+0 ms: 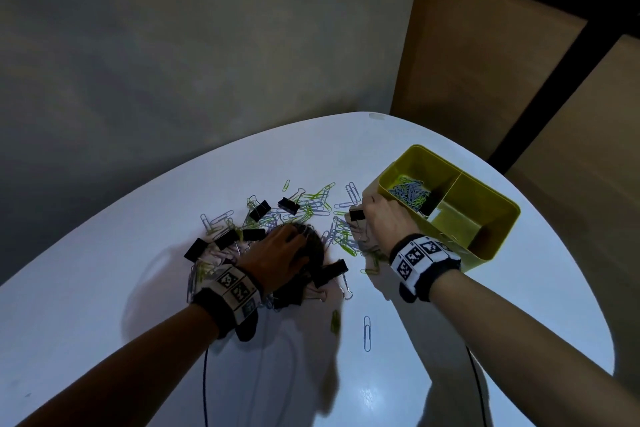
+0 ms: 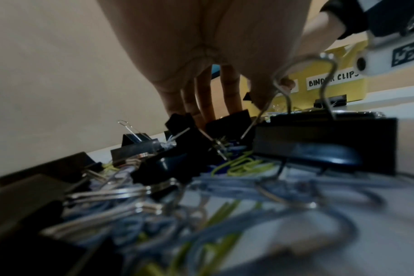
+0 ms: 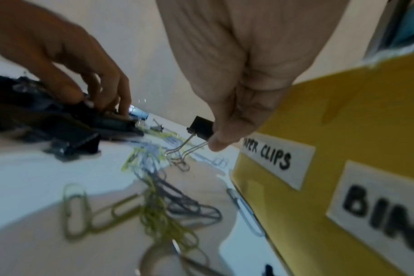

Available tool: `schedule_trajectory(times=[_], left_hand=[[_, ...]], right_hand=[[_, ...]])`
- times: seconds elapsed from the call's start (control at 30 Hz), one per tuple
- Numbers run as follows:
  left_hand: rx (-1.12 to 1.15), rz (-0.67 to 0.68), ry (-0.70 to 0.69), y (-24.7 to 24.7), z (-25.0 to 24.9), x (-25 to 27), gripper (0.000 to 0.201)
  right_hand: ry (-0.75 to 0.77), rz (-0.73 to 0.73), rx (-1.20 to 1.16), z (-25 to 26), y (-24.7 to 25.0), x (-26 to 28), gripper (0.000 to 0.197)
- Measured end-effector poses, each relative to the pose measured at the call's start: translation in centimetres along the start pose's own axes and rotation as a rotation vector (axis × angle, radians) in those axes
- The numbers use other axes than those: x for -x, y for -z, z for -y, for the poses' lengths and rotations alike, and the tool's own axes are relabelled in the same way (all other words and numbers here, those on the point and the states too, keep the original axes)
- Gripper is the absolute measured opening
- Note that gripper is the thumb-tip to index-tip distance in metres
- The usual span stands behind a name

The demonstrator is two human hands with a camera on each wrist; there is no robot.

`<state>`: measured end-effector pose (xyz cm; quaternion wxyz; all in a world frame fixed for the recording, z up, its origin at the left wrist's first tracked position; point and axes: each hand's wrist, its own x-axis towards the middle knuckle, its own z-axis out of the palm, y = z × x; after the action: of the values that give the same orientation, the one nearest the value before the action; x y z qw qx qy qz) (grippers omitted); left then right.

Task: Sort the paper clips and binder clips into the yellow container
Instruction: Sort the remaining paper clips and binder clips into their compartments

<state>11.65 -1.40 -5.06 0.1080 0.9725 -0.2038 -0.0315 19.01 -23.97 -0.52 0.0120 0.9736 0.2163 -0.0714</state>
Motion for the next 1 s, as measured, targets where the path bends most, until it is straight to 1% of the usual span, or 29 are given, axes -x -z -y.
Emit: schedule_trajectory(times=[0.07,0.13,0.2,0.27,0.33,0.4,0.47,0.53,0.6,0.67,0.73,0.77,0.83,0.87,0.93,1.0], left_hand=[[-0.015,0.012,0.026,0.3,-0.5,-0.1,0.032],[-0.02,0.023,0.072,0.7,-1.3,-0.4,0.031],[-0.026,0.027,0.129,0.9,-1.9,-0.7,0.029],[0.004,0.041,0.174,1.0,-1.8,-0.8,0.029],[0.016,0.059,0.169,1.0,-1.1,-0.4,0.031],[-0.002,0.088,0.101,0.9,0.1,0.2,0.031],[-0.06,0.135,0.067,1.4,0.8,0.7,0.028],[-0.146,0.212,0.079,2.7,0.6,0.6,0.03],[-0.164,0.218,0.118,4.5,-0.2,-0.4,0.026],[-0.091,0.197,0.175,6.0,-1.0,-2.6,0.018],[-0.016,0.167,0.203,6.3,-1.7,-5.6,0.01],[0.009,0.168,0.203,6.1,-2.0,-7.2,0.013],[0.046,0.206,0.19,4.6,-2.0,-10.5,0.034],[0.042,0.244,0.188,3.8,-1.9,-11.9,0.044],[-0.005,0.311,0.184,2.3,-1.6,-14.0,0.057],[-0.047,0.309,0.205,1.1,-1.1,-15.2,0.061]], right_hand=[[-0.017,-0.064,-0.012,0.0,0.3,1.0,0.033],[-0.056,-0.096,-0.093,0.0,0.2,1.9,0.029],[-0.107,-0.08,-0.242,0.2,-0.2,2.8,0.022],[-0.133,-0.014,-0.373,0.9,-1.0,3.7,0.02],[-0.132,0.063,-0.487,2.1,-2.2,4.5,0.021],[-0.085,0.113,-0.557,3.3,-3.5,5.1,0.018],[-0.058,0.101,-0.602,4.4,-4.6,5.5,0.013],[-0.07,0.095,-0.674,5.3,-4.9,5.6,0.013],[-0.087,0.121,-0.692,6.4,-5.0,5.6,0.017],[-0.077,0.126,-0.751,7.5,-5.3,5.6,0.02],[-0.057,0.117,-0.814,8.1,-5.2,5.6,0.02],[-0.037,0.1,-0.807,8.3,-5.0,5.7,0.019],[0.003,0.046,-0.816,8.1,-4.5,6.2,0.019],[0.0,0.017,-0.837,7.7,-4.3,6.5,0.018],[-0.08,-0.032,-0.83,6.1,-4.3,6.7,0.019],[-0.179,-0.078,-0.749,3.5,-4.5,6.8,0.022]])
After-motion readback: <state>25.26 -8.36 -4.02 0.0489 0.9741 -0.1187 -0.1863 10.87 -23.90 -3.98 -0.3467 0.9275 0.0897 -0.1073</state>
